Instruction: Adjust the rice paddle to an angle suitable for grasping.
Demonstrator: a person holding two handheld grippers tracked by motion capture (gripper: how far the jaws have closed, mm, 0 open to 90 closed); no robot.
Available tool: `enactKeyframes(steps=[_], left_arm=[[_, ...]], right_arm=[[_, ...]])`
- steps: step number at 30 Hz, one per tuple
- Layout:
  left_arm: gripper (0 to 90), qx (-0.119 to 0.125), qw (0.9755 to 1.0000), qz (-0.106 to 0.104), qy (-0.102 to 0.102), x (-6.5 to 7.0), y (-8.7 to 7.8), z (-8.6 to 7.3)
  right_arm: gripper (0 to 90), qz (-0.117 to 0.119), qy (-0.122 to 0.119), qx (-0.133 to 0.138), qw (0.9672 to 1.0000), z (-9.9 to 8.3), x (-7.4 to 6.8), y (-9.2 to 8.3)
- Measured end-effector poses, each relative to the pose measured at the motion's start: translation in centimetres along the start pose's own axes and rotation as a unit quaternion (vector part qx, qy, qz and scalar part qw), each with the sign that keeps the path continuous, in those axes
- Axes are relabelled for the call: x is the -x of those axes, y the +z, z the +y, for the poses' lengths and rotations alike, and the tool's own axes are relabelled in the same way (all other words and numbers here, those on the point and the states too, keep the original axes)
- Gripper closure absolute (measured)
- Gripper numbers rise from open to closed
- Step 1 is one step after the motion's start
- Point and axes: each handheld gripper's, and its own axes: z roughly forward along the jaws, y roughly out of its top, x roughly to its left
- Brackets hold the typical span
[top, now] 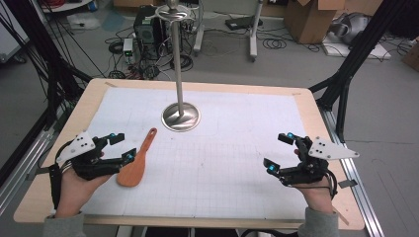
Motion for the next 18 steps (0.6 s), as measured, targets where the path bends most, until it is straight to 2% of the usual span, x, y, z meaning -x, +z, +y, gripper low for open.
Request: enactKeyframes(steps=[9,14,18], left_arm=[[57.1,-0.033,0.9993,0.016,-0.002,-0.1,0.7,-0.6],[64.2,-0.043,0.9985,0.024,-0.024,-0.4,1.3,-0.9],[76.5,-0.061,0.9969,0.036,-0.034,-0.9,2.0,-1.4]], right_arm=[[5.6,0.000,0.001,0.000,1.0000,-0.1,-0.1,-0.2],[5.6,0.000,0.000,-0.004,1.0000,-0.2,-0.1,-0.3],[5.6,0.000,0.000,-0.009,1.0000,-0.3,-0.2,-0.5]])
